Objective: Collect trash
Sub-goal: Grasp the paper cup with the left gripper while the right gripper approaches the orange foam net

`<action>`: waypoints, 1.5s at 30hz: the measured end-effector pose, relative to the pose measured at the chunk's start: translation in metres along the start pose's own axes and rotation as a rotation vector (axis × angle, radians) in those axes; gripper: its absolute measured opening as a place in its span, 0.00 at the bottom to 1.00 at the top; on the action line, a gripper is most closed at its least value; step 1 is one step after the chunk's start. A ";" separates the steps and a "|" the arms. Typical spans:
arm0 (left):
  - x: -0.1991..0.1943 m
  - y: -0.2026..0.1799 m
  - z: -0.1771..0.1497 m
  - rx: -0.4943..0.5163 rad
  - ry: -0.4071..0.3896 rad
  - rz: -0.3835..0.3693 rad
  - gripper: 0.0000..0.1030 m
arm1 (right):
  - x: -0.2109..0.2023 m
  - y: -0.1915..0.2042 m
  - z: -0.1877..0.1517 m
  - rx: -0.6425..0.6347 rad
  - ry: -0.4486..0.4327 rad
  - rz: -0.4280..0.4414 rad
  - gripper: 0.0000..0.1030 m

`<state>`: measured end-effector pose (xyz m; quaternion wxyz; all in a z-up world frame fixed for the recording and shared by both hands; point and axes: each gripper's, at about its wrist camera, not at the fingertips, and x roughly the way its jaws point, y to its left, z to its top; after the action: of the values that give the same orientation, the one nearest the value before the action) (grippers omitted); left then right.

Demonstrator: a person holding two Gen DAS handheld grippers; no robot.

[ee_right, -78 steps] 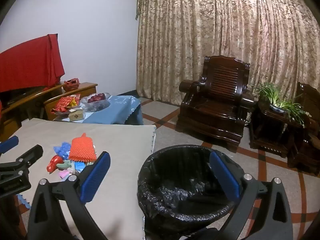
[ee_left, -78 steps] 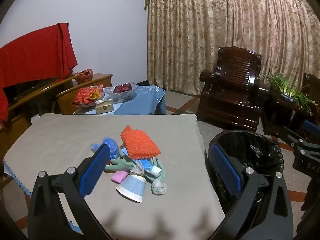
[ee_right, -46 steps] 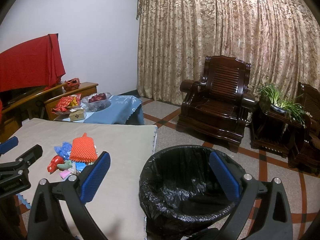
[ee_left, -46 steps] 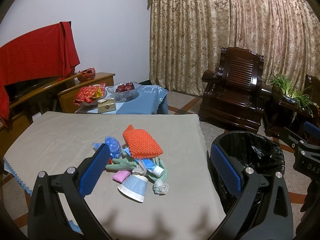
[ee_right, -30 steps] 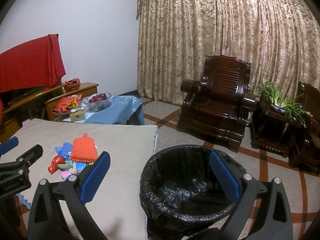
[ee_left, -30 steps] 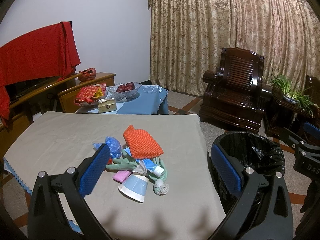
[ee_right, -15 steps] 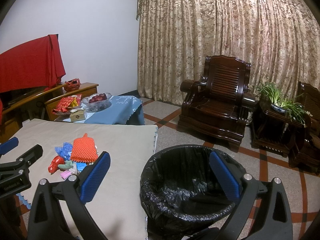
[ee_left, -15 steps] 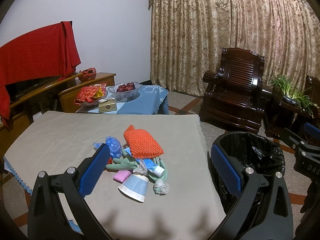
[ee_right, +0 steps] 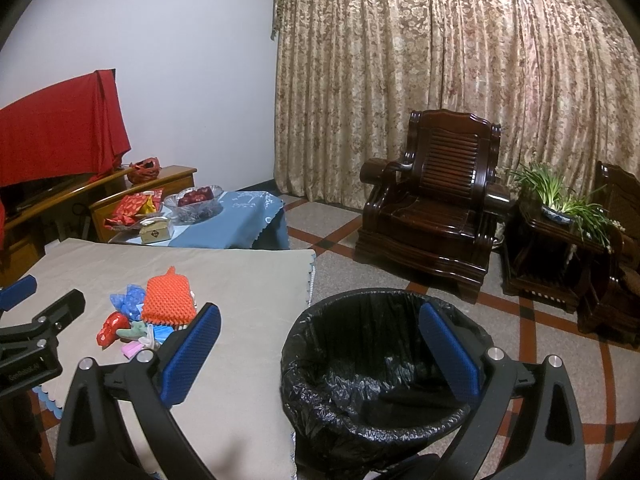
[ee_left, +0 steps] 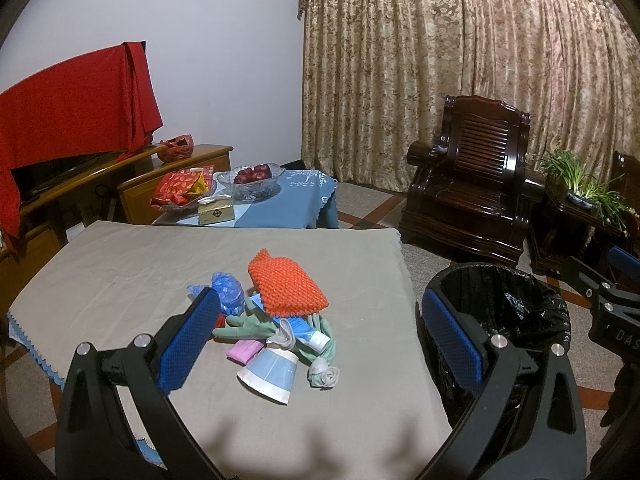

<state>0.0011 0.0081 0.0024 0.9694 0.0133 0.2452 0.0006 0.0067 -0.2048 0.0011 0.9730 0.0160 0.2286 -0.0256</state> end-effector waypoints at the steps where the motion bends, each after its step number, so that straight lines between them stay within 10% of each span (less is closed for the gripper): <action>1: 0.000 0.000 0.000 0.000 0.000 0.000 0.95 | 0.000 0.000 0.000 0.000 0.001 0.000 0.94; 21: 0.008 0.025 -0.005 -0.048 0.005 0.004 0.95 | 0.021 0.020 -0.007 -0.021 0.001 0.036 0.94; 34: 0.063 0.101 -0.042 -0.090 0.049 0.158 0.95 | 0.092 0.091 -0.035 -0.088 0.066 0.189 0.94; 45: 0.112 0.121 -0.092 -0.060 0.164 0.128 0.93 | 0.145 0.115 -0.078 -0.120 0.188 0.248 0.77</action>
<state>0.0565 0.1326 -0.1284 0.9439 -0.0002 0.3225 0.0710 0.1082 -0.0929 -0.1305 0.9423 -0.0118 0.3158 0.1102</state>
